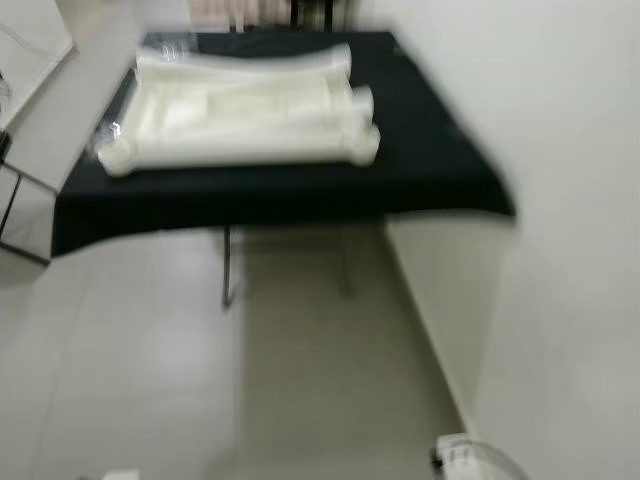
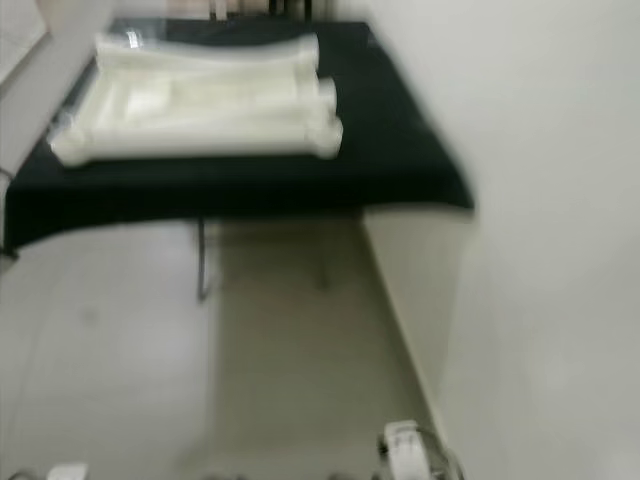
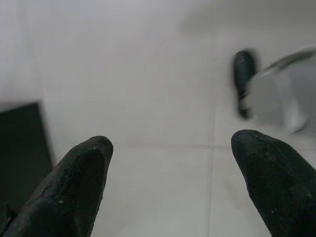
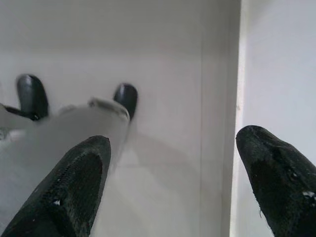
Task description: Building children table
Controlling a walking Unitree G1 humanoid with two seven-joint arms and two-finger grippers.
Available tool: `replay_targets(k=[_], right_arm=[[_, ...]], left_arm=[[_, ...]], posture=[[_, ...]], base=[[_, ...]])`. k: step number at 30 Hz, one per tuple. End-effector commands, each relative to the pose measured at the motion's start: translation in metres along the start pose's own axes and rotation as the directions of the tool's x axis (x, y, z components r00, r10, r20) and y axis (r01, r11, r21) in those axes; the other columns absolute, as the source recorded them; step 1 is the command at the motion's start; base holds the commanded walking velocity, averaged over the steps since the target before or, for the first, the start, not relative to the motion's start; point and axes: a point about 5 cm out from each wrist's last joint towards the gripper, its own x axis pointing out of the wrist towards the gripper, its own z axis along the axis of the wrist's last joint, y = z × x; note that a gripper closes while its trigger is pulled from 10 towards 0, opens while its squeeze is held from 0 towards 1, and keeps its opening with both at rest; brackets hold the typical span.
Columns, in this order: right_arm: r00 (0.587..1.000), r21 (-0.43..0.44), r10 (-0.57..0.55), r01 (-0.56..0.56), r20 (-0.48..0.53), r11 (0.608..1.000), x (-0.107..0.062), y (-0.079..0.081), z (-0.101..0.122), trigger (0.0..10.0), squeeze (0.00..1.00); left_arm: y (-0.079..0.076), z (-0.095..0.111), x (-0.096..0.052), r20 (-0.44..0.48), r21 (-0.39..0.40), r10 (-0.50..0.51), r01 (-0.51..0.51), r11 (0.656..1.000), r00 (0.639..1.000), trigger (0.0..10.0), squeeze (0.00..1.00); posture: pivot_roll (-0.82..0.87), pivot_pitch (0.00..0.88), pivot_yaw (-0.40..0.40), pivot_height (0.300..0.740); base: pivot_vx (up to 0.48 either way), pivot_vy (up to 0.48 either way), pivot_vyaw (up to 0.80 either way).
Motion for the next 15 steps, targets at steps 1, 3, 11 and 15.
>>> replay_targets(k=[1,3,11,15], right_arm=[[1.000,0.002,0.006,-0.006,0.003,1.000,0.000,0.002,-0.001,10.0,0.00],[1.000,0.003,0.002,-0.002,0.020,1.000,0.000,0.002,0.003,10.0,0.00],[0.930,0.127,0.019,-0.070,0.368,0.989,-0.003,-0.001,0.087,10.0,0.00],[0.812,0.110,0.027,-0.111,0.583,0.988,-0.017,-0.006,0.143,10.0,0.00]], left_arm=[[-0.002,-0.009,-0.001,-0.025,-0.002,-0.006,0.006,1.000,1.000,10.0,0.00],[0.000,-0.005,-0.001,-0.014,-0.005,-0.001,0.001,1.000,1.000,10.0,0.00],[0.019,0.080,-0.004,0.341,0.038,0.030,-0.046,0.998,0.940,10.0,0.00],[0.024,0.133,-0.019,0.573,0.084,0.034,-0.100,0.991,0.819,10.0,0.00]], posture=[[-0.02,0.226,-0.042,0.740],[-0.02,0.221,-0.043,0.740],[-0.01,0.191,-0.041,0.740],[0.00,0.167,-0.037,0.740]], base=[[0.000,0.000,0.00],[0.000,0.000,0.00],[0.000,0.000,0.00],[0.000,0.000,0.00]])
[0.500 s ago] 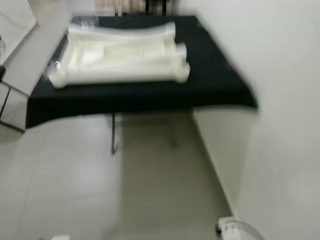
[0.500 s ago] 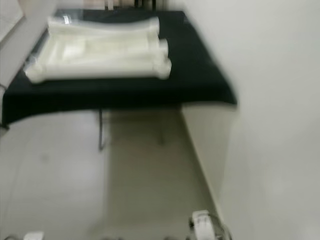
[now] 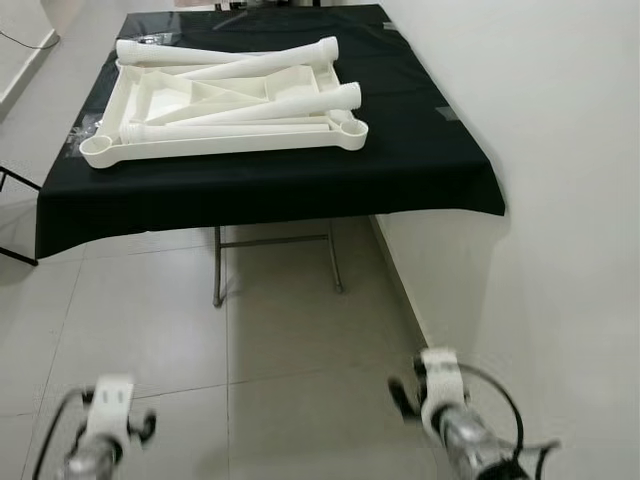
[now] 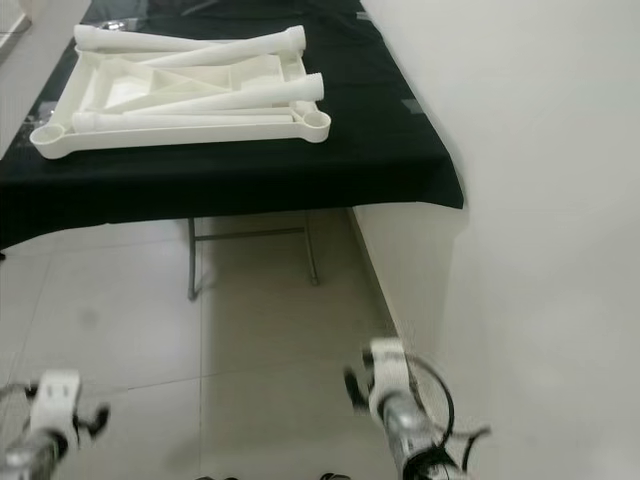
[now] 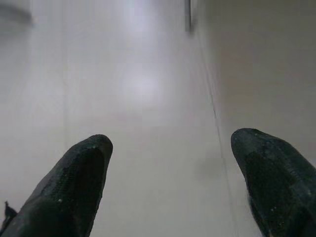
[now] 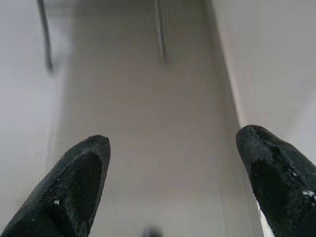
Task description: Building children table
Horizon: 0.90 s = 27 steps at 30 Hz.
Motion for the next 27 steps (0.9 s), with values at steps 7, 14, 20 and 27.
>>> replay_targets(k=[7,14,20,27], right_arm=[[0.960,0.087,0.000,-0.025,0.280,0.996,0.006,0.003,0.066,10.0,0.00],[0.867,0.075,0.231,-0.293,0.442,0.953,-0.019,0.051,0.069,10.0,0.00],[0.814,0.023,0.305,-0.363,0.494,0.932,-0.036,0.076,0.077,10.0,0.00],[0.795,0.041,0.313,-0.389,0.520,0.920,-0.036,0.079,0.093,10.0,0.00]], left_arm=[[-0.037,0.068,-0.012,0.402,0.013,-0.125,0.131,0.991,0.907,10.0,0.00],[-0.095,0.063,-0.051,0.436,0.035,-0.311,0.330,0.943,0.845,10.0,0.00],[-0.089,0.075,-0.066,0.478,-0.017,-0.293,0.343,0.939,0.828,10.0,0.00],[-0.096,0.077,-0.071,0.470,-0.010,-0.335,0.385,0.923,0.816,10.0,0.00]], posture=[[0.01,0.133,-0.030,0.740],[0.04,0.095,-0.014,0.740],[0.04,0.090,-0.017,0.740],[0.04,0.083,-0.014,0.740]], base=[[0.000,0.000,0.00],[0.000,0.000,0.00],[0.000,0.000,0.00],[0.000,0.000,0.00]])
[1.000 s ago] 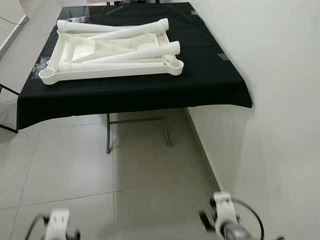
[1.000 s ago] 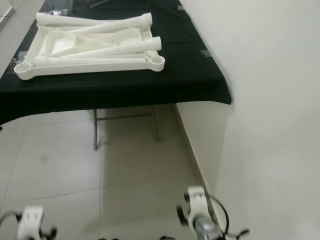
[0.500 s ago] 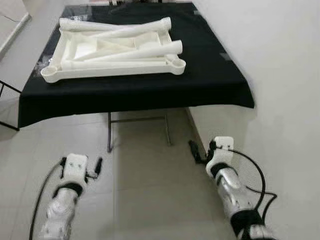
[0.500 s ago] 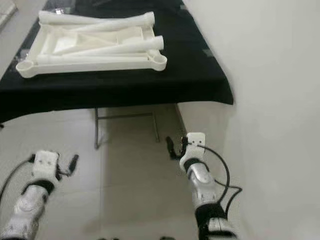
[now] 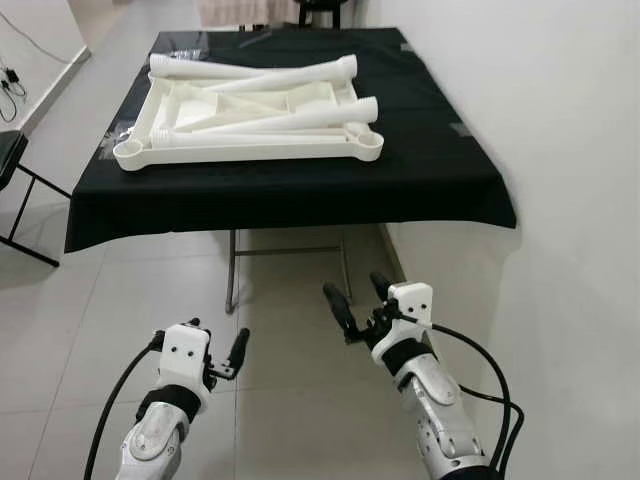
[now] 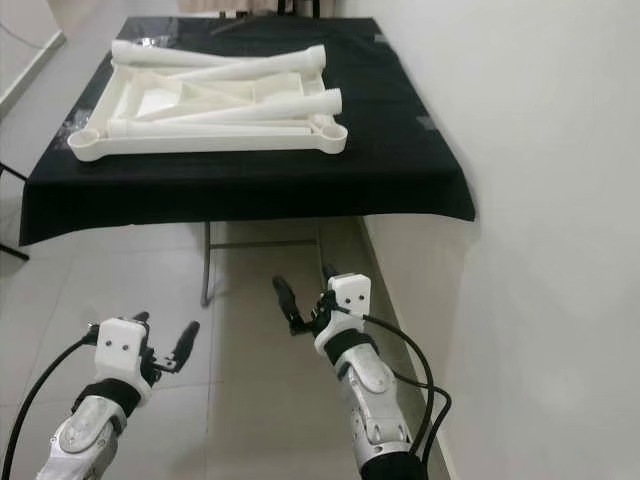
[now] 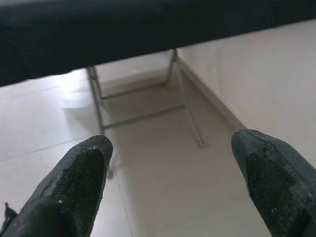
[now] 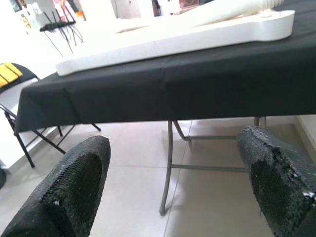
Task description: Building children table
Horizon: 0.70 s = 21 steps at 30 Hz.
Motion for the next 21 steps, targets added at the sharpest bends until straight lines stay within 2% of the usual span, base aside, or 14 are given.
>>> replay_targets(k=[1,3,9,16,21], right_arm=[[1.000,0.025,-0.008,0.008,-0.016,1.000,-0.002,-0.001,-0.001,10.0,0.00],[0.998,0.000,-0.041,0.041,-0.040,0.999,0.008,-0.007,0.004,10.0,0.00],[0.999,-0.003,-0.046,0.046,-0.028,0.999,0.014,-0.013,0.015,10.0,0.00],[0.999,-0.041,-0.053,0.052,-0.004,0.998,0.021,-0.021,0.029,10.0,0.00],[0.999,-0.075,-0.052,0.052,-0.002,0.996,0.021,-0.023,0.034,10.0,0.00]], left_arm=[[-0.002,-0.001,-0.002,-0.018,-0.007,-0.002,0.001,1.000,1.000,10.0,0.00],[0.006,0.013,0.010,0.012,-0.019,0.033,-0.033,0.999,0.999,10.0,0.00],[0.009,0.028,0.024,0.050,-0.040,0.052,-0.050,0.998,0.997,10.0,0.00],[0.011,0.041,0.034,0.080,-0.063,0.077,-0.072,0.995,0.994,10.0,0.00],[0.011,0.043,0.034,0.088,-0.076,0.102,-0.095,0.993,0.991,10.0,0.00]], posture=[[0.05,0.075,-0.008,0.740],[0.05,0.058,-0.016,0.740],[0.05,0.041,-0.037,0.740],[0.03,0.044,-0.044,0.740],[0.02,0.047,-0.060,0.740]], base=[[0.000,0.000,0.00],[0.000,0.000,0.00],[0.000,0.000,0.00],[0.000,0.000,0.00],[0.000,0.000,0.00]])
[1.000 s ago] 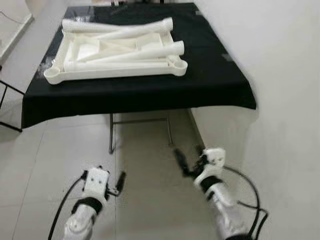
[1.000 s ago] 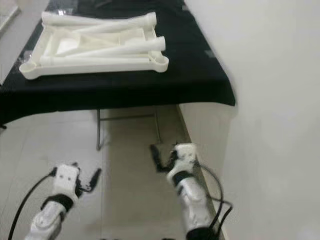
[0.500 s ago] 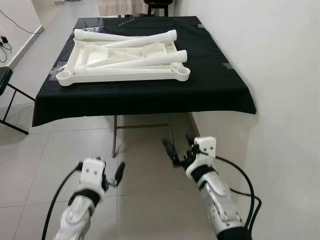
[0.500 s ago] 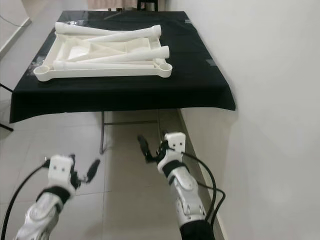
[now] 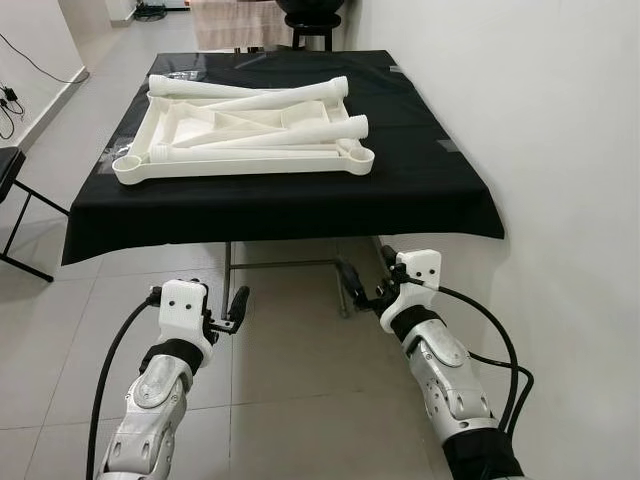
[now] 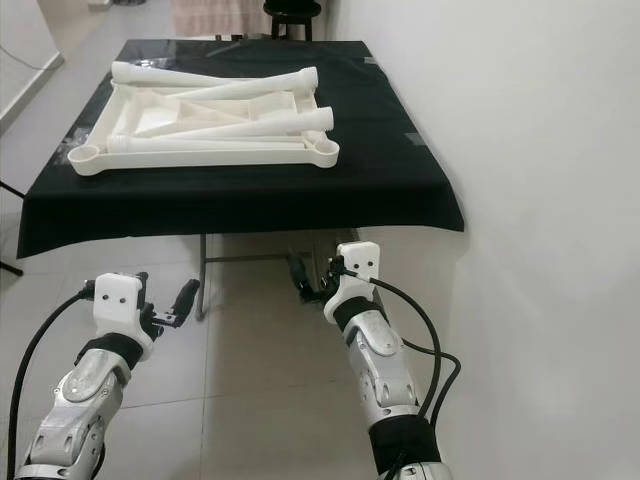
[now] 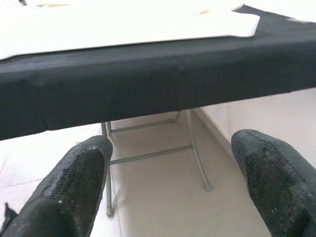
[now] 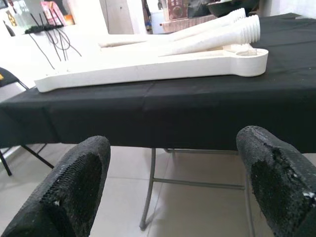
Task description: Building children table
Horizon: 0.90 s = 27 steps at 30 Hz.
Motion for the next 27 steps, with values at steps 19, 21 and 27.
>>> replay_targets(k=[19,21,27], right_arm=[[0.994,-0.012,0.095,-0.095,0.055,0.995,0.000,0.007,0.012,10.0,0.00],[0.993,-0.007,0.099,-0.099,0.066,0.995,-0.001,0.008,0.014,10.0,0.00],[0.987,0.058,0.104,-0.112,0.120,0.992,-0.001,0.008,0.025,10.0,0.00]], left_arm=[[-0.003,0.003,-0.004,0.015,0.011,-0.043,0.043,0.999,0.999,10.0,0.00],[-0.004,0.005,-0.004,0.017,0.018,-0.053,0.053,0.998,0.998,10.0,0.00],[-0.006,0.017,0.001,0.051,0.019,-0.087,0.087,0.996,0.995,10.0,0.00]], posture=[[0.01,0.048,-0.043,0.740],[0.01,0.050,-0.034,0.740],[0.02,0.056,-0.032,0.740]], base=[[0.192,0.000,0.35],[0.337,0.000,0.00],[0.328,0.000,0.40]])
